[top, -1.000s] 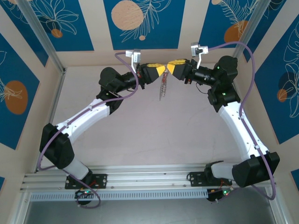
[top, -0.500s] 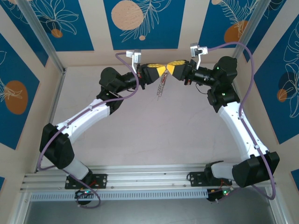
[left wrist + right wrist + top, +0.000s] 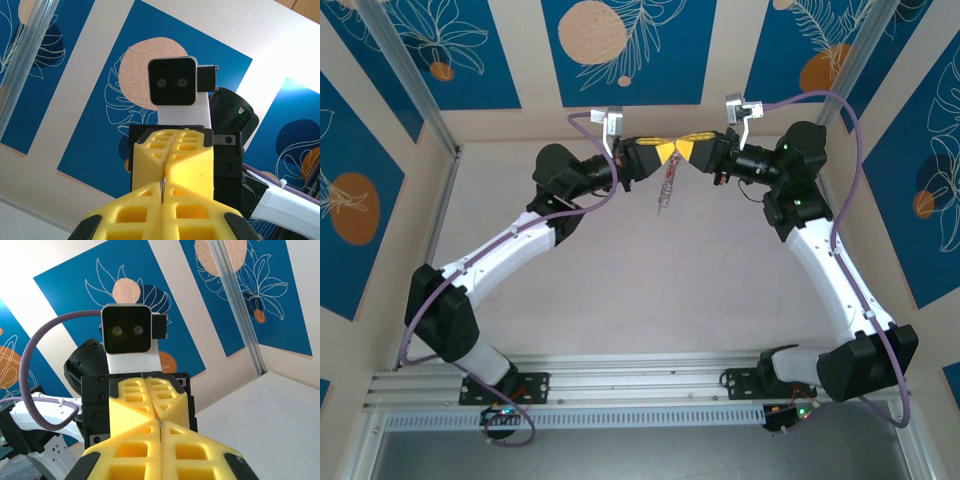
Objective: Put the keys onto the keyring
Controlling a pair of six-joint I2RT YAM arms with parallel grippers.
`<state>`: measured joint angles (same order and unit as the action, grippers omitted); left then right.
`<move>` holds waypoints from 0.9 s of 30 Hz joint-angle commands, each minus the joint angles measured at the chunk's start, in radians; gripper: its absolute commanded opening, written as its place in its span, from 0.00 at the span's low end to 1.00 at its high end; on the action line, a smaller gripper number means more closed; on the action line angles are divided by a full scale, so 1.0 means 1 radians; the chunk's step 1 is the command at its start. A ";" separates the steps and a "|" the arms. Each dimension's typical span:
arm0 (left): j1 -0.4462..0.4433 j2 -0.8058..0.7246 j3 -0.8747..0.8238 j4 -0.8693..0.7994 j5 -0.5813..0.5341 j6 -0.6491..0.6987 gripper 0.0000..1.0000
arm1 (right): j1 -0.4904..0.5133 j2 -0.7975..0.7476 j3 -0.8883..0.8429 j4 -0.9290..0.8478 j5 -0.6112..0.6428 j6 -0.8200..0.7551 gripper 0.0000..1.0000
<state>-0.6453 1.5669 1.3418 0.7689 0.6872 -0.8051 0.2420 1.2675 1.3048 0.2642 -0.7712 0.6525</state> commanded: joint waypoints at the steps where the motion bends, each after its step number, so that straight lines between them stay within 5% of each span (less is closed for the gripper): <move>1: -0.014 -0.013 0.049 -0.011 0.003 0.036 0.00 | -0.001 -0.002 0.009 -0.071 -0.001 -0.040 0.00; 4: -0.011 -0.045 0.050 -0.111 -0.023 0.099 0.05 | -0.014 -0.003 0.049 -0.162 0.019 -0.088 0.00; 8: 0.002 -0.107 0.061 -0.281 -0.028 0.218 0.37 | -0.017 0.016 0.135 -0.343 0.029 -0.203 0.00; 13: 0.023 -0.181 0.087 -0.491 -0.028 0.390 0.57 | -0.010 0.051 0.250 -0.555 0.054 -0.370 0.00; 27: 0.127 -0.139 0.280 -0.947 0.132 0.729 0.69 | 0.103 0.241 0.687 -1.158 0.145 -0.799 0.00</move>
<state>-0.5350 1.4017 1.5715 -0.0418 0.7483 -0.1852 0.3195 1.4792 1.9099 -0.6968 -0.6689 -0.0067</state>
